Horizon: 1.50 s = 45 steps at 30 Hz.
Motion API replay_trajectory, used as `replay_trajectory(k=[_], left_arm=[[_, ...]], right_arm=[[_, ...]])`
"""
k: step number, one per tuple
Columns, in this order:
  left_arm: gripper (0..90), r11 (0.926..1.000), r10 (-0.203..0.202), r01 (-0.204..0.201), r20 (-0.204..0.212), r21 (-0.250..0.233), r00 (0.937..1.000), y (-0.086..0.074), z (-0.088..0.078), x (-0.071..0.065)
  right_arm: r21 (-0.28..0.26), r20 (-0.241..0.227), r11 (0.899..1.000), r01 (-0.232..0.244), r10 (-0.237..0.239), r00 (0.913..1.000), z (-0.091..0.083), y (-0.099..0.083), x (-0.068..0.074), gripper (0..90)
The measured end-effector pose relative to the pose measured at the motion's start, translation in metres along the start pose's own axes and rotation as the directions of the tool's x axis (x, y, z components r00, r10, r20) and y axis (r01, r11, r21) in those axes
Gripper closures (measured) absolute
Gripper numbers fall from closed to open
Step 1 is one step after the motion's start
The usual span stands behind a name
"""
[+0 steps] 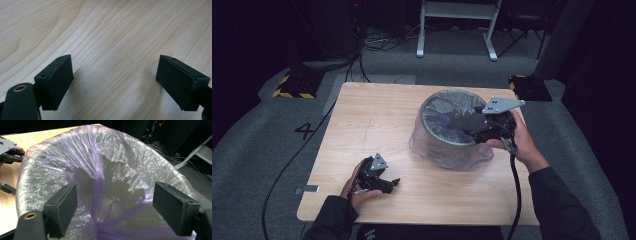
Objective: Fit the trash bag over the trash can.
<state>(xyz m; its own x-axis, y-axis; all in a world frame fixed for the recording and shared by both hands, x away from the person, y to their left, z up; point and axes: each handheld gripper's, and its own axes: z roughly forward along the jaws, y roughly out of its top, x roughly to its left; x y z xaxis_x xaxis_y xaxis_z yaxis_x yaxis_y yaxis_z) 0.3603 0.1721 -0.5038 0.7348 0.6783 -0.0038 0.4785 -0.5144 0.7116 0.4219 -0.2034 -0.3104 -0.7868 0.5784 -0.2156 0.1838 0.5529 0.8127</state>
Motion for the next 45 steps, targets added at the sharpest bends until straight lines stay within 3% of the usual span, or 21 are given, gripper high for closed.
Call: replay_trajectory(k=[7,14,26,36,45], left_arm=[[13.8,1.0000,-0.001,0.001,0.000,0.000,1.0000,0.000,0.000,0.000],[13.7,1.0000,0.000,0.000,-0.001,0.000,1.0000,0.000,0.000,0.000],[13.8,1.0000,0.000,0.000,-0.001,0.000,1.0000,0.000,0.000,0.000],[13.8,1.0000,0.000,0.000,-0.001,0.000,1.0000,0.000,0.000,0.000],[13.7,1.0000,-0.004,0.004,0.000,0.000,1.0000,0.000,0.000,0.000]], right_arm=[[-0.007,0.018,1.000,-0.019,0.019,0.9997,-0.009,-0.010,-0.003,20.1],[-0.035,0.000,0.998,-0.061,0.061,0.9981,-0.020,-0.021,-0.008,20.1],[-0.044,0.009,0.996,-0.072,0.073,0.9973,-0.034,-0.036,-0.008,20.5],[-0.057,0.025,0.997,-0.059,0.061,0.9978,-0.047,-0.045,-0.004,20.1],[-0.032,0.041,0.999,-0.040,0.041,0.9983,-0.051,-0.057,0.002,20.0]])
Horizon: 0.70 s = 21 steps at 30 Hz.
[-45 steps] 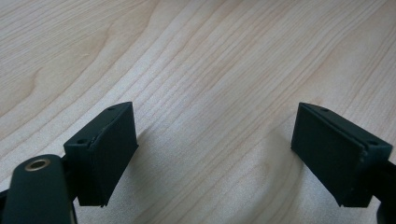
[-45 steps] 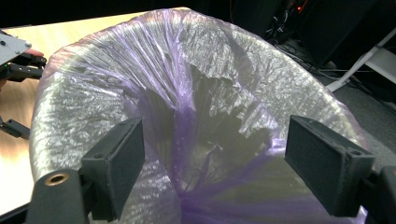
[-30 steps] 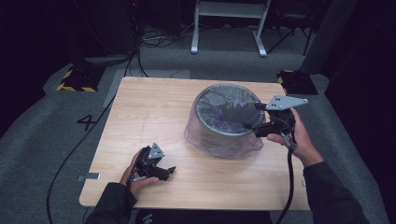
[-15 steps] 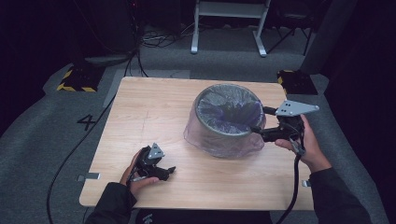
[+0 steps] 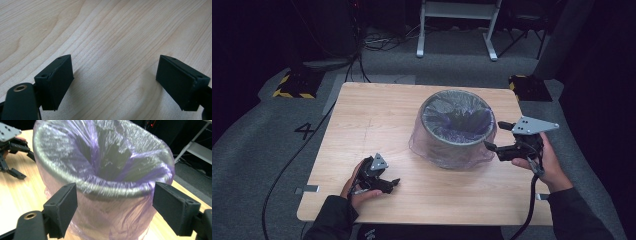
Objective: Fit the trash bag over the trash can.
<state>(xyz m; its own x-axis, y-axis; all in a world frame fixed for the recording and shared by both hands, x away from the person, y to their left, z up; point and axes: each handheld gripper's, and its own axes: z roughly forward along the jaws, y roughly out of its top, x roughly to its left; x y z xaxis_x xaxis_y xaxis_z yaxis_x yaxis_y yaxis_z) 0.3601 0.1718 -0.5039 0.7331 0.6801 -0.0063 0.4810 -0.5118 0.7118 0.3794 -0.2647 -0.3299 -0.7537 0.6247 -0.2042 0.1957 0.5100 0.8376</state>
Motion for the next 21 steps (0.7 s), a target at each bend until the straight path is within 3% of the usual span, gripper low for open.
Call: replay_trajectory(k=[11,21], left_arm=[[13.8,1.0000,0.003,-0.003,-0.002,0.000,1.0000,0.000,0.000,0.000],[13.8,1.0000,0.003,-0.003,-0.002,0.000,1.0000,0.000,0.000,0.000]], right_arm=[[0.064,-0.008,0.998,0.002,-0.002,1.0000,0.008,-0.024,0.003,20.0],[0.123,-0.010,0.992,-0.025,0.027,0.9996,0.021,-0.050,0.004,20.0]])
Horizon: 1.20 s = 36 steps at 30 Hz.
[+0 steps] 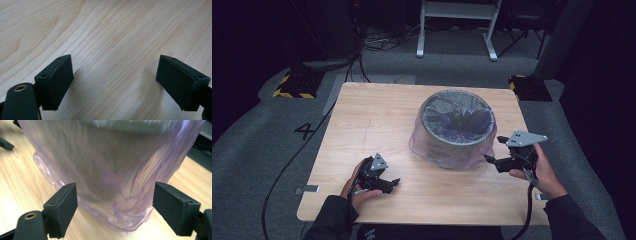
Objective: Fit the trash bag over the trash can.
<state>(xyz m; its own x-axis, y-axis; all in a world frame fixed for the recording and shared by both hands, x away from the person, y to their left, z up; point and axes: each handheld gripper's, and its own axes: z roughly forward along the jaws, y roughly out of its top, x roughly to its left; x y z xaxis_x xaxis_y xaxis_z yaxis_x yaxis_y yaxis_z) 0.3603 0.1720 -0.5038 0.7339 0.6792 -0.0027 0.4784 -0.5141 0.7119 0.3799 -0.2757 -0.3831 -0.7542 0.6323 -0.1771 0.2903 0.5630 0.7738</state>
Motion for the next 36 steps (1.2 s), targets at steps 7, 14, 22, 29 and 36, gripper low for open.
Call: replay_trajectory(k=[7,14,22,29,36], left_arm=[[13.8,1.0000,0.000,0.000,0.001,0.000,1.0000,0.000,0.000,0.000],[13.7,1.0000,0.000,0.000,0.001,0.000,1.0000,0.000,0.000,0.000],[13.8,1.0000,0.000,0.000,0.001,0.000,1.0000,0.000,0.000,0.000],[13.8,1.0000,-0.001,0.001,0.000,0.001,1.0000,0.000,0.000,0.000],[13.5,1.0000,-0.006,0.006,0.004,0.000,1.0000,0.000,0.000,0.000]], right_arm=[[0.030,0.006,0.999,-0.032,0.032,0.9995,0.007,-0.019,-0.003,19.7],[0.085,0.037,0.996,-0.035,0.032,0.9988,0.014,-0.037,-0.003,19.5],[0.157,0.050,0.988,-0.001,-0.007,0.9987,0.024,-0.055,0.006,19.4],[0.188,0.049,0.982,0.017,-0.027,0.9984,0.030,-0.070,0.012,19.4],[0.188,0.062,0.982,-0.002,-0.010,0.9981,0.031,-0.085,0.015,19.2]])
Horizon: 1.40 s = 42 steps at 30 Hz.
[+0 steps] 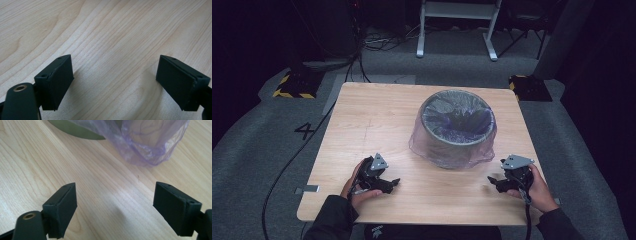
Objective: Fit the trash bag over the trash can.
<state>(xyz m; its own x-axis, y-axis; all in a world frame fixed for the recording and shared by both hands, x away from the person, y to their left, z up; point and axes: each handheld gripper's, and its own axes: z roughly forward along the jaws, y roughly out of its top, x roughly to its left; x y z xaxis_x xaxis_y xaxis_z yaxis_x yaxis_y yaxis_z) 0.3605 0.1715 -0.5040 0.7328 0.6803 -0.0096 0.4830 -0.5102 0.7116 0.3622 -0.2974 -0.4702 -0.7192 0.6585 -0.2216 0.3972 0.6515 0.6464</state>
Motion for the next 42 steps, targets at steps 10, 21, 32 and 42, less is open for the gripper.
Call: replay_trajectory(k=[10,21,32,42], left_arm=[[13.5,1.0000,0.000,0.000,-0.001,0.001,1.0000,0.000,0.000,0.000],[13.5,1.0000,0.000,0.000,-0.003,0.001,1.0000,0.000,0.000,0.000],[13.3,1.0000,0.002,-0.002,-0.001,0.000,1.0000,0.001,0.001,0.000],[12.9,0.9999,0.014,-0.014,0.013,0.004,0.9998,0.002,0.002,0.001]], right_arm=[[-0.045,-0.006,0.992,-0.114,0.114,0.9935,-0.003,-0.029,-0.004,18.0],[-0.088,-0.059,0.962,-0.260,0.256,0.9649,-0.008,-0.065,-0.014,17.1],[-0.081,-0.045,0.957,-0.277,0.274,0.9606,-0.010,-0.068,-0.015,15.0],[-0.078,-0.042,0.958,-0.277,0.275,0.9606,-0.009,-0.067,-0.016,13.5]])
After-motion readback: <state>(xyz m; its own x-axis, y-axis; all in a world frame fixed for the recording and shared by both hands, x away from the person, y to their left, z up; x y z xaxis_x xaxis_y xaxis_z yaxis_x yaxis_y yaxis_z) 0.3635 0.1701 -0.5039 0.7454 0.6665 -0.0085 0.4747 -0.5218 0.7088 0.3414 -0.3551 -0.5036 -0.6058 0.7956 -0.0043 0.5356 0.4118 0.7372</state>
